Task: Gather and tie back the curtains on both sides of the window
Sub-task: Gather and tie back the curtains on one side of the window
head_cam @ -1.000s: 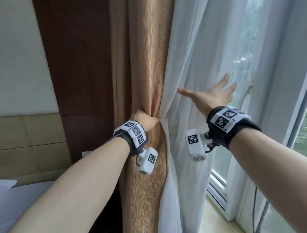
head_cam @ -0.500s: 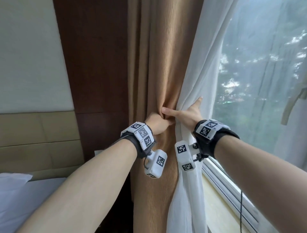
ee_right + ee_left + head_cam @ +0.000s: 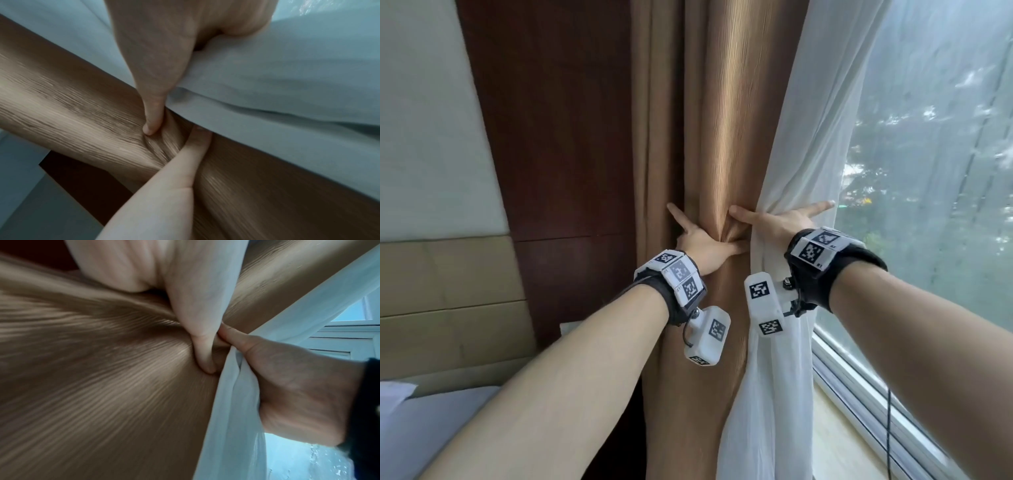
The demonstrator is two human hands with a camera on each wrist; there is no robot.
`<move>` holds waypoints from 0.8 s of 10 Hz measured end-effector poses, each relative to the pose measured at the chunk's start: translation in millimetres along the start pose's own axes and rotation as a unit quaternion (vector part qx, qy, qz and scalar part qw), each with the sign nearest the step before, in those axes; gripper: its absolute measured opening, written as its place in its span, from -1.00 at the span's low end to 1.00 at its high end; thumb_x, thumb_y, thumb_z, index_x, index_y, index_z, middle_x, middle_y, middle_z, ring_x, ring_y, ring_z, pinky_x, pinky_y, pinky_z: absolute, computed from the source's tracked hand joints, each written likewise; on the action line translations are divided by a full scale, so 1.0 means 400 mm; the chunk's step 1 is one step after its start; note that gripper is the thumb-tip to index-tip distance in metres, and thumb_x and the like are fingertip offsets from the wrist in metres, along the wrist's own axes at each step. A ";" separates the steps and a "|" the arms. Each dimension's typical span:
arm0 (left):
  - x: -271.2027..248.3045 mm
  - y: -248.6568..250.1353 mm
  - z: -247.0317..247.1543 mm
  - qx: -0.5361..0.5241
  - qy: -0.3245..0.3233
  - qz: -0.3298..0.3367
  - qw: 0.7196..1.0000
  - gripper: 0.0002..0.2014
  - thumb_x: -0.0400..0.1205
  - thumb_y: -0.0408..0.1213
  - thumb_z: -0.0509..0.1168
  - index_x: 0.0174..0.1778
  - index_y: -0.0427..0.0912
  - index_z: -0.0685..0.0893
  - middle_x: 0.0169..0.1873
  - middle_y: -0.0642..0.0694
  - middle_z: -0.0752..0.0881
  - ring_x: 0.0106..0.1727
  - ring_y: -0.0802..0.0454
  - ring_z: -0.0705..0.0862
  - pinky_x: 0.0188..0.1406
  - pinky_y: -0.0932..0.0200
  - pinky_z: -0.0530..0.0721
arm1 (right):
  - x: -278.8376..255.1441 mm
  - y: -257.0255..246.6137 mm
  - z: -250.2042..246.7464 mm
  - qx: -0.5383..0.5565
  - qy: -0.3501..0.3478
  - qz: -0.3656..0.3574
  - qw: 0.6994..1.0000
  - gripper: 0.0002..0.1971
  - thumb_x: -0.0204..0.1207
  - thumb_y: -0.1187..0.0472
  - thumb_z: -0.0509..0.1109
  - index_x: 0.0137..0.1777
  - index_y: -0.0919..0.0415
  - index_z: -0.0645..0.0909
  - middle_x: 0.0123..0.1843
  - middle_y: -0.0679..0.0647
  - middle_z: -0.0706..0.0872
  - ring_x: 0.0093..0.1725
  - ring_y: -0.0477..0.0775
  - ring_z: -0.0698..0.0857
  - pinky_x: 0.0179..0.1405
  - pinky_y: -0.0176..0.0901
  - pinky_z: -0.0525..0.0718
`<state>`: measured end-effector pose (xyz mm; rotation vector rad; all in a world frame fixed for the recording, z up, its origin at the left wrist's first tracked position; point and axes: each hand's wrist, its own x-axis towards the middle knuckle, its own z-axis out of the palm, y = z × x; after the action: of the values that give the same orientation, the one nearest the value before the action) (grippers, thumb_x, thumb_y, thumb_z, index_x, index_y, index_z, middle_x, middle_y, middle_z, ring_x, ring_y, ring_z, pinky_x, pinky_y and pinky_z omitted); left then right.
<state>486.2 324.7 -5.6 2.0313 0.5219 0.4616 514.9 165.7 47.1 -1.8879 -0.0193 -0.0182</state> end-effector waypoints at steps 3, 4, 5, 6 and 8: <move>0.204 -0.007 0.015 -0.012 0.031 0.017 0.999 0.55 0.27 0.16 0.74 0.78 0.07 -0.44 0.59 -0.20 0.55 0.50 -0.21 0.63 0.50 -0.01 0.59 | 0.236 0.006 0.160 0.032 -0.024 -0.066 0.997 0.50 0.27 -0.31 0.74 0.84 0.06 -0.37 0.39 0.14 0.67 0.29 0.30 0.71 0.37 0.08 0.62; 0.271 -0.017 0.004 -0.003 0.045 0.009 0.999 0.49 0.26 0.20 0.73 0.82 0.04 -0.28 0.61 -0.19 0.52 0.54 -0.23 0.59 0.52 -0.10 0.60 | 0.296 -0.003 0.203 0.044 -0.041 -0.095 0.994 0.30 0.29 -0.28 0.74 0.79 0.08 -0.08 0.16 0.05 0.66 0.02 0.22 0.65 0.10 -0.01 0.61; 0.327 -0.029 0.003 -0.005 0.077 0.004 0.997 0.40 0.22 0.20 0.75 0.83 0.00 -0.02 0.56 -0.17 0.57 0.50 -0.23 0.62 0.49 -0.16 0.63 | 0.347 -0.024 0.243 0.042 -0.061 -0.094 0.993 0.21 0.30 -0.30 0.73 0.71 0.12 0.02 0.11 0.09 0.62 -0.07 0.18 0.64 0.07 -0.01 0.58; 0.381 -0.045 0.004 -0.011 0.116 0.001 0.993 0.28 0.20 0.21 0.74 0.77 0.04 0.17 0.47 -0.14 0.64 0.43 -0.23 0.66 0.45 -0.18 0.66 | 0.398 -0.035 0.290 0.047 -0.076 -0.085 0.992 0.00 0.28 -0.32 0.73 0.47 0.18 0.26 0.17 0.11 0.66 0.00 0.19 0.65 0.08 0.00 0.61; 0.490 -0.070 -0.015 -0.001 0.142 0.015 0.990 0.10 0.28 0.23 0.69 0.70 0.09 0.32 0.37 -0.12 0.70 0.32 -0.22 0.71 0.23 0.02 0.66 | 0.515 -0.060 0.416 0.109 -0.093 -0.098 0.985 0.19 -0.35 -0.43 0.72 0.38 0.08 0.63 0.12 0.02 0.84 0.08 0.17 0.85 0.22 0.14 0.83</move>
<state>642.3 446.5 -5.7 1.9844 0.6620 0.7754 720.9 332.0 22.7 -1.6578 -0.3221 0.0247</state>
